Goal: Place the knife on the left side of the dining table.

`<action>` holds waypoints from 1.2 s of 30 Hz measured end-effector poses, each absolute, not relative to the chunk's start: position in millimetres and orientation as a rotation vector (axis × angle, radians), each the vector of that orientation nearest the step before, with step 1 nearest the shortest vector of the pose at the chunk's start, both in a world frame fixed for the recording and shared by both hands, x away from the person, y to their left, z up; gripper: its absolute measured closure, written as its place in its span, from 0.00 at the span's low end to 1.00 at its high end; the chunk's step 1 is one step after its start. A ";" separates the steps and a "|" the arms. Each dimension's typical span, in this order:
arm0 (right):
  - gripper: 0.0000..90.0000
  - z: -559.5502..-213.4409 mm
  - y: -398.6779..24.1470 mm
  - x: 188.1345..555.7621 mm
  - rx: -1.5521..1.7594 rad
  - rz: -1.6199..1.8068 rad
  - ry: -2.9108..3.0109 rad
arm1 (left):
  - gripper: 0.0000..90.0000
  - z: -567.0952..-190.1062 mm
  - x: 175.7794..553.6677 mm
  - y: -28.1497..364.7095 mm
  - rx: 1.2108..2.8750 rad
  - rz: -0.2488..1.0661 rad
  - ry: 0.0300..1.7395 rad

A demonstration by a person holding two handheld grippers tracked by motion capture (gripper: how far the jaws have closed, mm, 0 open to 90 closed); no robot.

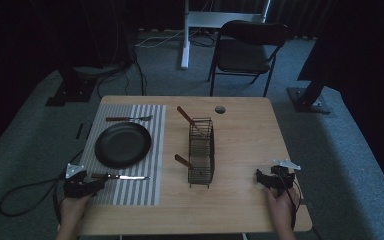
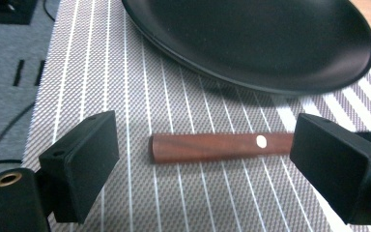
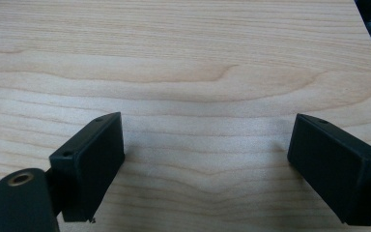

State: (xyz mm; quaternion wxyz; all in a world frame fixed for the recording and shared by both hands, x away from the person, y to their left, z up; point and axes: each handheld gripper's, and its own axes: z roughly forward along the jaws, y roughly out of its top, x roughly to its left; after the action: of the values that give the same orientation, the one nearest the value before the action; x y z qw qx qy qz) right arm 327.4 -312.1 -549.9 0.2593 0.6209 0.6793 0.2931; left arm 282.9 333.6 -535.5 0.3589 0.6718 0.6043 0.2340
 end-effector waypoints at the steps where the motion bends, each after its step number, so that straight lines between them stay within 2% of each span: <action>1: 0.13 -549.9 -312.1 327.4 1.682 0.794 1.841 | 0.08 -535.8 280.4 332.8 1.730 0.616 1.561; 2: 0.13 -549.9 -312.1 327.4 1.681 0.794 1.841 | 0.00 -535.9 277.9 332.1 1.731 0.614 1.570; 14: 0.13 -549.9 -312.1 327.4 1.682 0.794 1.841 | 0.00 -536.2 253.5 316.6 1.792 0.701 1.581; 24: 0.13 -549.9 -312.1 327.4 1.682 0.794 1.841 | 0.00 -541.8 247.4 312.7 1.824 0.680 1.601; 36: 0.13 -549.9 -312.1 327.4 1.682 0.794 1.840 | 0.00 -544.5 237.1 313.8 1.833 0.756 1.637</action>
State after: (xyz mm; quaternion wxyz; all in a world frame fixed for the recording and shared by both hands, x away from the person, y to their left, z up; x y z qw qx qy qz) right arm 327.4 -312.1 -549.9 0.2594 0.6209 0.6792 0.2932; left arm 237.1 313.8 -544.5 0.2814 0.6840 0.6110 0.2821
